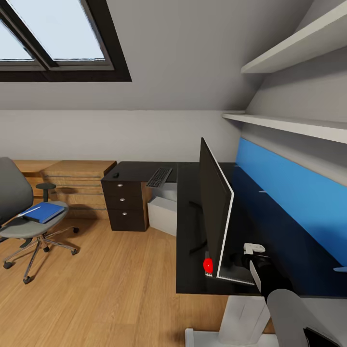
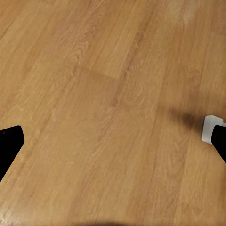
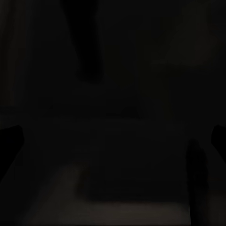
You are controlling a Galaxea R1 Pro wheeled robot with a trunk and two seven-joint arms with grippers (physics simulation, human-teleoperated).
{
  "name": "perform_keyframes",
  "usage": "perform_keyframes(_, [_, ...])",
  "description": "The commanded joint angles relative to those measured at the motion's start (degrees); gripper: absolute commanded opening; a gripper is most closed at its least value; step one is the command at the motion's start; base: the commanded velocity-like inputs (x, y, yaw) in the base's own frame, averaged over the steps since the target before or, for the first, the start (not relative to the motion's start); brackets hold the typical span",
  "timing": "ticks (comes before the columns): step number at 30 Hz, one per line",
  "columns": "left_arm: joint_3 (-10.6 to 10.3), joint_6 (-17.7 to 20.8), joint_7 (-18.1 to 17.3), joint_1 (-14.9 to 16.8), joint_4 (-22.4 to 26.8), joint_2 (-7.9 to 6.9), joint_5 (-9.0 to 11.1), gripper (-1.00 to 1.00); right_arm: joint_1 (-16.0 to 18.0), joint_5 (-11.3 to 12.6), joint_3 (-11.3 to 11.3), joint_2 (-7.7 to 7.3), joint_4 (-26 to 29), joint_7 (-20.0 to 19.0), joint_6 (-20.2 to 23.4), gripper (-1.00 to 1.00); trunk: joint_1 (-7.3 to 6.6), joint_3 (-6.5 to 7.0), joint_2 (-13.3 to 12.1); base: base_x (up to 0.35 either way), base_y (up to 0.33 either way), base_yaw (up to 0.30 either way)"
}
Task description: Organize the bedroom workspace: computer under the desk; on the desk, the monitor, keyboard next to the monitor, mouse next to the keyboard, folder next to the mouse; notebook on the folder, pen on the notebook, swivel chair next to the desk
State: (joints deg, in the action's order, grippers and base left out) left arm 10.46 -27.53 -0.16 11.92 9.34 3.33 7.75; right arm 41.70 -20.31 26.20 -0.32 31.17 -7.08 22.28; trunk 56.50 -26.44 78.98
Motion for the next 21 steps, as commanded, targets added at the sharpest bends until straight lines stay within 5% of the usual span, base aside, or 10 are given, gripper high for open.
perform_keyframes(1, [-0.1,-0.2,0.0,0.0,0.0,0.01,0.4,1.00,0.0,-0.6,0.3,0.05,0.1,-0.5,0.2,1.00,0.00,-0.06,0.0,0.000,0.000,0.000])
perform_keyframes(21, [-0.2,-0.2,-0.1,0.0,0.0,-0.56,0.4,1.00,0.0,-0.6,0.3,-0.01,0.1,-0.5,0.2,1.00,0.00,-0.06,0.0,0.000,0.000,0.000])
